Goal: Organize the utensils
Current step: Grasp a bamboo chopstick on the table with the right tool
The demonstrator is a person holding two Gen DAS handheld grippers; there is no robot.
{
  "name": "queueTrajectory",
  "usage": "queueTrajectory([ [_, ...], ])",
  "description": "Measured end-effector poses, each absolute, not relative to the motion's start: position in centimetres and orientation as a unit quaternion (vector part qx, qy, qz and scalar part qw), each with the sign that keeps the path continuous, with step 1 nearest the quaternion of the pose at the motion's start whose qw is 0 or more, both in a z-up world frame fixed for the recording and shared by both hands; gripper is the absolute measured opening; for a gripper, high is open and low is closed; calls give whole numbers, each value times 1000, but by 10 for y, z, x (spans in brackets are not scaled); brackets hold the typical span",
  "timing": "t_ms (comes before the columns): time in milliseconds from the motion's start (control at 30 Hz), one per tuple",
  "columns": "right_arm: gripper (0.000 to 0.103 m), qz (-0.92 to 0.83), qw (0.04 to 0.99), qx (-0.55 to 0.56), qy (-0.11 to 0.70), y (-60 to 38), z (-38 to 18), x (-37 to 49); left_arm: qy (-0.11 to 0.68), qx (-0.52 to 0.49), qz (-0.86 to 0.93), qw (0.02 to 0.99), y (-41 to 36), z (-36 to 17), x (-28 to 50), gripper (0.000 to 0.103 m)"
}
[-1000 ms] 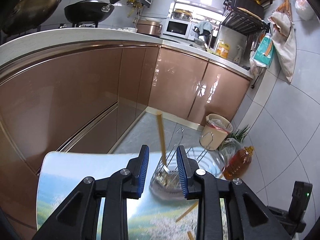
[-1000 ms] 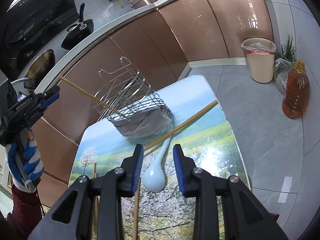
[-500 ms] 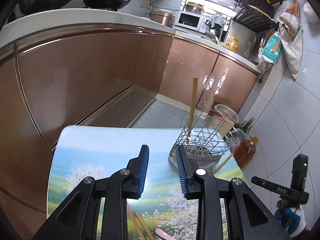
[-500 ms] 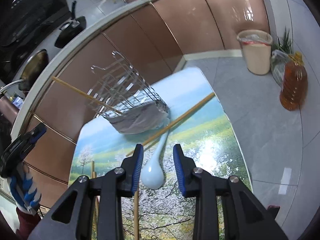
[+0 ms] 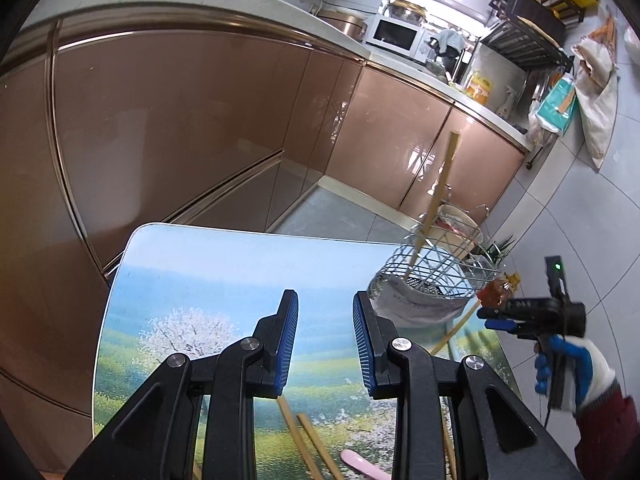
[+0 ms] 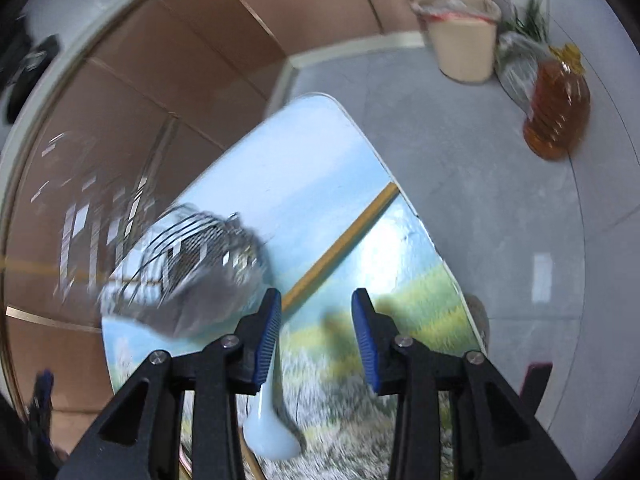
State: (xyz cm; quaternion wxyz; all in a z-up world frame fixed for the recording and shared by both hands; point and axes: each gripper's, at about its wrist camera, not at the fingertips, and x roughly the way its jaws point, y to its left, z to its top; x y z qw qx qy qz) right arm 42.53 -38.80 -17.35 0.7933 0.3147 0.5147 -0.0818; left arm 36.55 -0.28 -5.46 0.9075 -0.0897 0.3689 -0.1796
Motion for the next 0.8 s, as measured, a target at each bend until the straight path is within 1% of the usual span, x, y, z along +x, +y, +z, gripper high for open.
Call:
queueTrajectory([
  [167,35,-132,767,306,549,-388,-187,447,365,-107,-185,906,17,-58,369,28],
  [333,34,-173,763,271,561,-382,-181,458,356,-122,-190,907,40,-60,366,28],
  [467,19,-191,758,269,563,-377,-181,461,353,-139,-183,907,63,-66,363,28],
  [667,17,-212,752,267,564,-359,-180,464,354,-173,-165,904,93,-73,365,28],
  [800,11,-210,755,297,545,-363,-182,457,352,-174,-157,906,106,-73,361,28],
])
